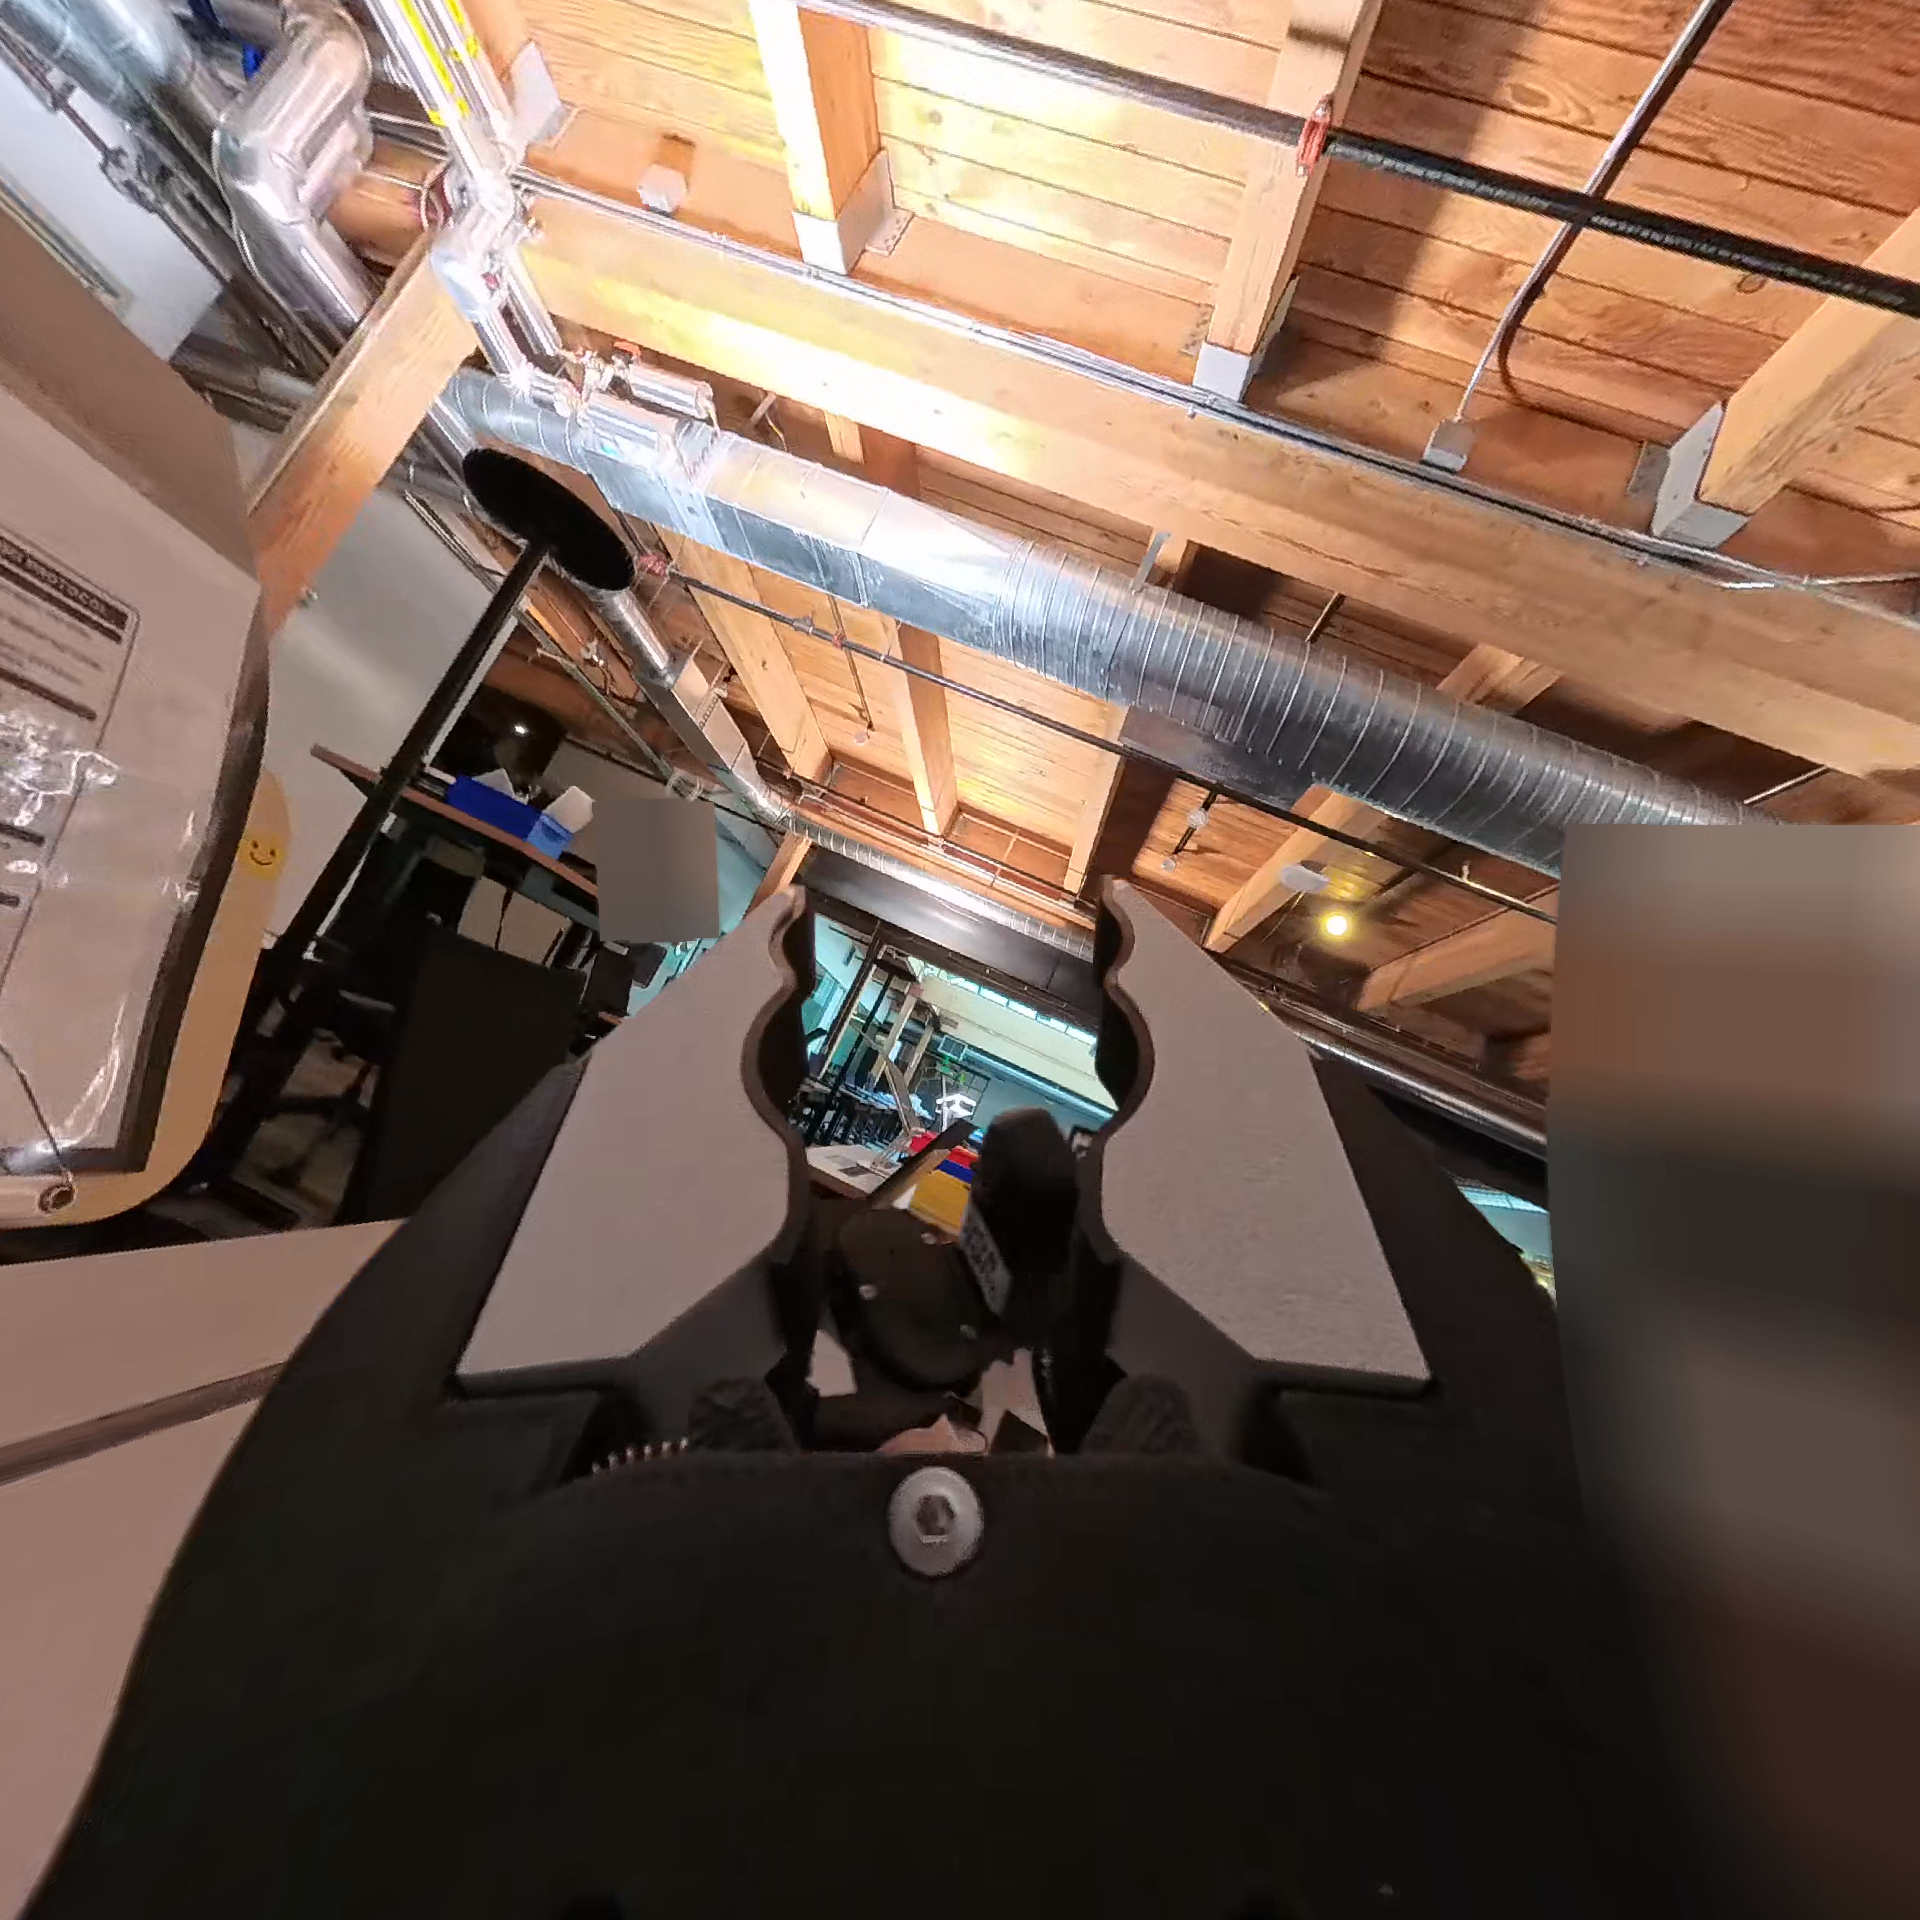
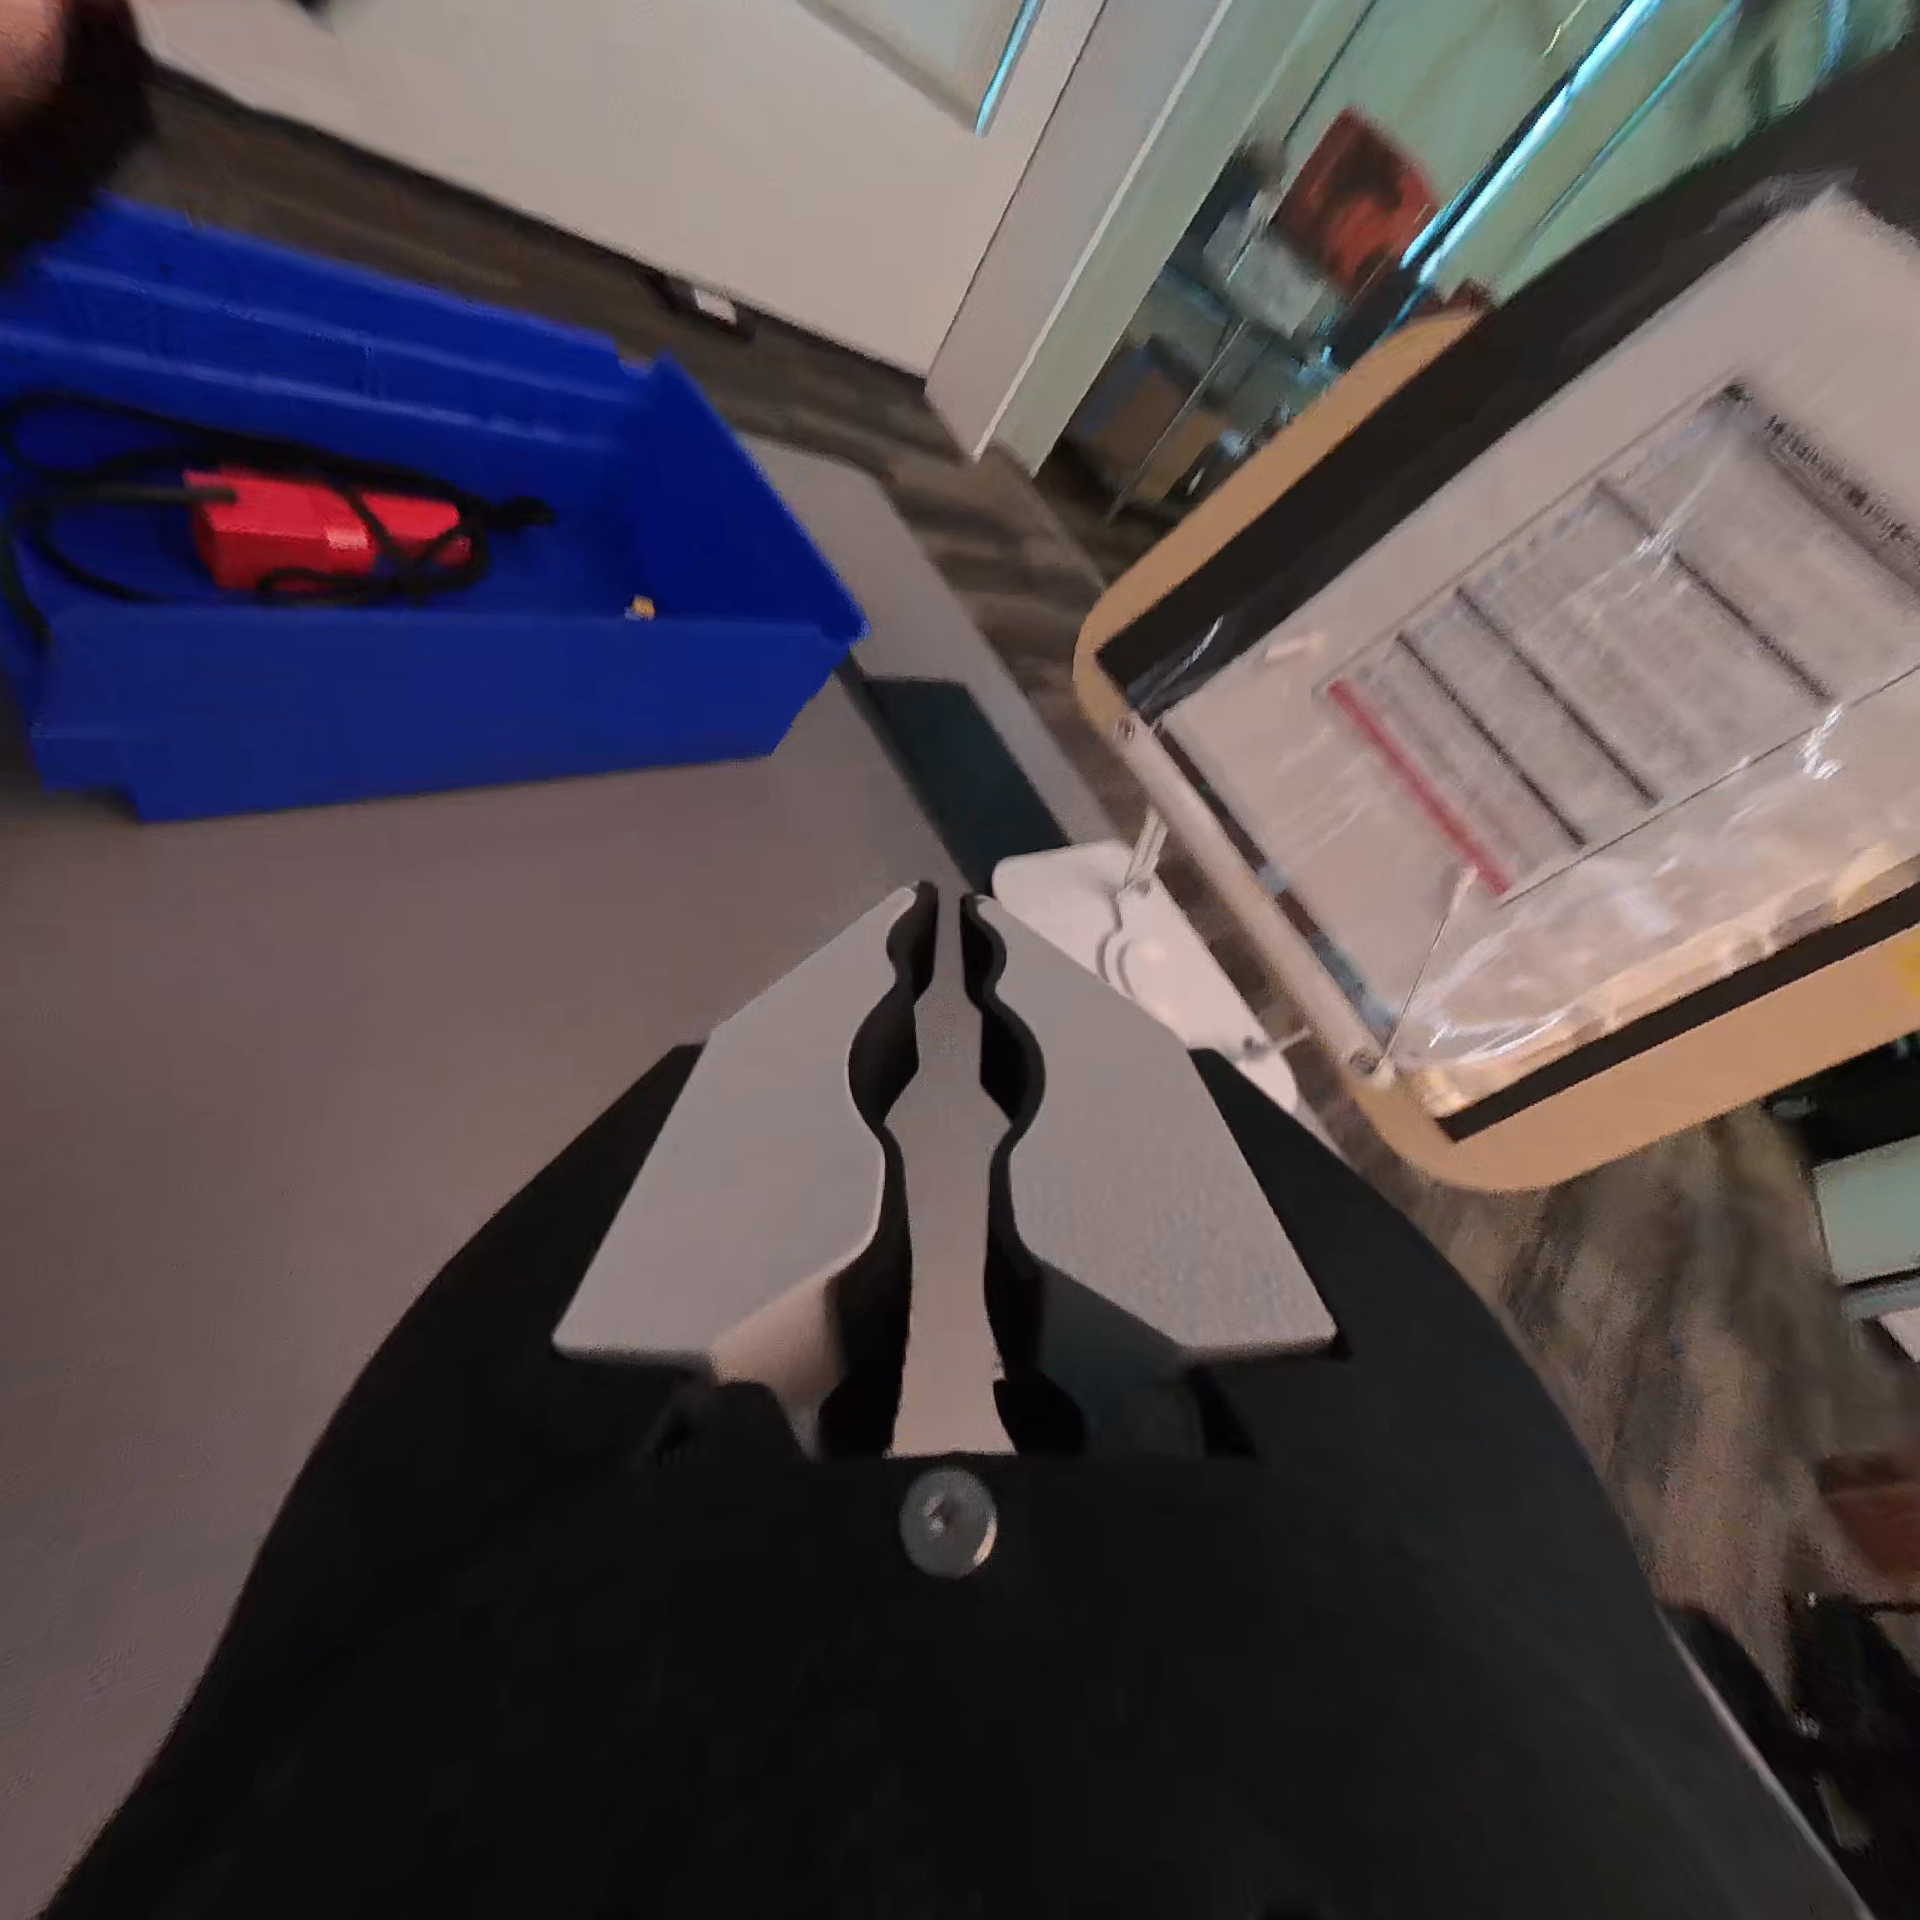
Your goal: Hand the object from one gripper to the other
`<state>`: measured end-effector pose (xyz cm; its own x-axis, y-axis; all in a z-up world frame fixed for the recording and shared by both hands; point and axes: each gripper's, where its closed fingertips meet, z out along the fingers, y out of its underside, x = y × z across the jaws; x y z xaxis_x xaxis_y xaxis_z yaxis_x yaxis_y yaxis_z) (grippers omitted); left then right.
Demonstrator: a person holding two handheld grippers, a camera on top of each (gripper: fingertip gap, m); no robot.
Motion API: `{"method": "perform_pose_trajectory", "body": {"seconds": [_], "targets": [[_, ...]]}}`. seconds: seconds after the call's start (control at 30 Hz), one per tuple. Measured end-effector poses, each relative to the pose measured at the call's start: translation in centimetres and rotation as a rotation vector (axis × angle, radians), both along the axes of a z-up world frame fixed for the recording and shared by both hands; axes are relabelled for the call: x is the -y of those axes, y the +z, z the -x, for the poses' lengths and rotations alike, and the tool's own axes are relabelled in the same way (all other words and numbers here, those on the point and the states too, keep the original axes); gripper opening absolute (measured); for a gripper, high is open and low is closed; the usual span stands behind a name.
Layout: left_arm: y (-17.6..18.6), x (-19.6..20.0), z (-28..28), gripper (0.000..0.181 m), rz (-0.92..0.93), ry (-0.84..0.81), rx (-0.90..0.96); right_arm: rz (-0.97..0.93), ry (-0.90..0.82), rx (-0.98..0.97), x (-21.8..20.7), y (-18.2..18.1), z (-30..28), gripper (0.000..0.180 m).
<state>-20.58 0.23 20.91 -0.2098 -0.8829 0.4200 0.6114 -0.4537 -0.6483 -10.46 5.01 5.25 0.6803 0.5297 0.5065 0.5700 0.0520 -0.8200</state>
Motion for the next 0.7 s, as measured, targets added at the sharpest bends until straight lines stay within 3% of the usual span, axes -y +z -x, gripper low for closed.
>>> {"method": "perform_pose_trajectory", "body": {"seconds": [0.13,0.27,0.4,0.5,0.6,0.7], "targets": [[0.4,0.8,0.1,0.054,-0.037,0.003,-0.022,0.097,-0.058,0.024,-0.8,-1.9,-1.8,0.005],[0.8,1.6,0.2,0.058,-0.103,0.043,-0.073,0.422,-0.154,-0.044,3.0,-3.5,-4.4,0.028],[1.5,2.3,0.6,0.059,-0.162,0.116,-0.116,0.875,-0.103,-0.206,15.2,-7.3,-3.9,0.023],[2.3,3.6,1.2,0.059,-0.2,0.125,-0.112,1.183,-0.114,-0.04,28.8,-12.7,-5.5,0.011],[3.3,5.0,2.1,0.059,-0.237,0.128,-0.085,1.365,-0.246,-0.011,38.5,-16.2,-8.0,0.006],[4.1,5.8,2.9,0.059,-0.272,0.141,-0.067,1.462,-0.324,-0.018,44.5,-19.5,-9.9,0.003]]}}
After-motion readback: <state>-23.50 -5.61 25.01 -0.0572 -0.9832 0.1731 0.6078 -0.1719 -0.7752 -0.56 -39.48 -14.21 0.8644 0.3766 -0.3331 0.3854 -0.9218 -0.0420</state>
